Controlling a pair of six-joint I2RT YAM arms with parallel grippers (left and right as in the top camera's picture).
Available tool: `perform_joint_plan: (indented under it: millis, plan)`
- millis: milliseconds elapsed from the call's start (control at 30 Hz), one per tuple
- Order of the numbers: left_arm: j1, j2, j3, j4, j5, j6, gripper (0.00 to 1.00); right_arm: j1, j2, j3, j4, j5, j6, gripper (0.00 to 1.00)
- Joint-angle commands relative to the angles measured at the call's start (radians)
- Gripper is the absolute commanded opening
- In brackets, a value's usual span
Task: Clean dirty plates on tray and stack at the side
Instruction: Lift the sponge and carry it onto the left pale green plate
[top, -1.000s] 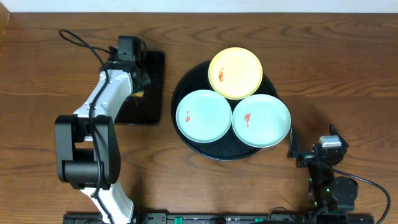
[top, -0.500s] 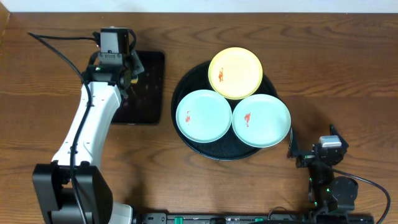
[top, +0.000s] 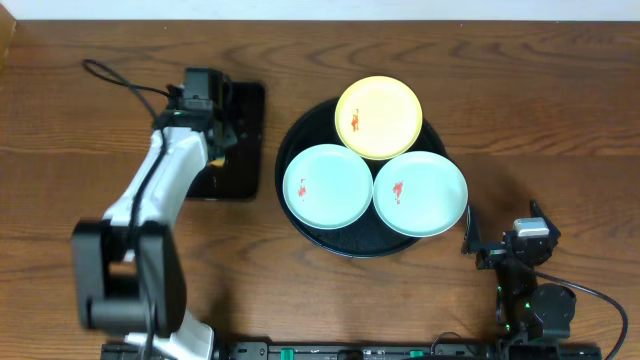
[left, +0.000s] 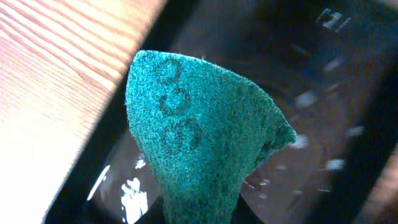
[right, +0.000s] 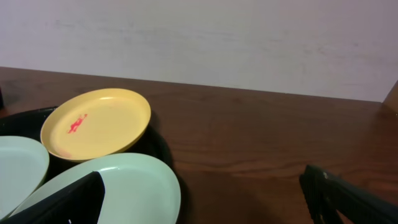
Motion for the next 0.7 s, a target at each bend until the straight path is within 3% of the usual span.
perform_joint_plan:
  millis: [0, 133, 300, 467, 667]
  plan:
    - [-0.002, -0.152, 0.025, 0.001, -0.003, -0.055, 0.07, -0.006, -0.001, -0.001, -0.004, 0.002, -0.010, 0.99]
    - [-0.001, -0.188, 0.024, 0.005, -0.011, -0.053, 0.07, -0.006, -0.001, -0.001, -0.004, 0.002, -0.010, 0.99]
    - [0.000, -0.105, -0.012, 0.020, -0.134, -0.047, 0.07, -0.006, -0.001, -0.001, -0.004, 0.002, -0.010, 0.99]
    - [-0.002, -0.039, -0.014, 0.002, -0.135, -0.047, 0.07, -0.006, -0.001, -0.001, -0.004, 0.002, -0.010, 0.99]
    - [-0.003, -0.168, -0.010, 0.001, -0.092, -0.047, 0.07, -0.006, -0.001, -0.001, -0.004, 0.002, -0.010, 0.99]
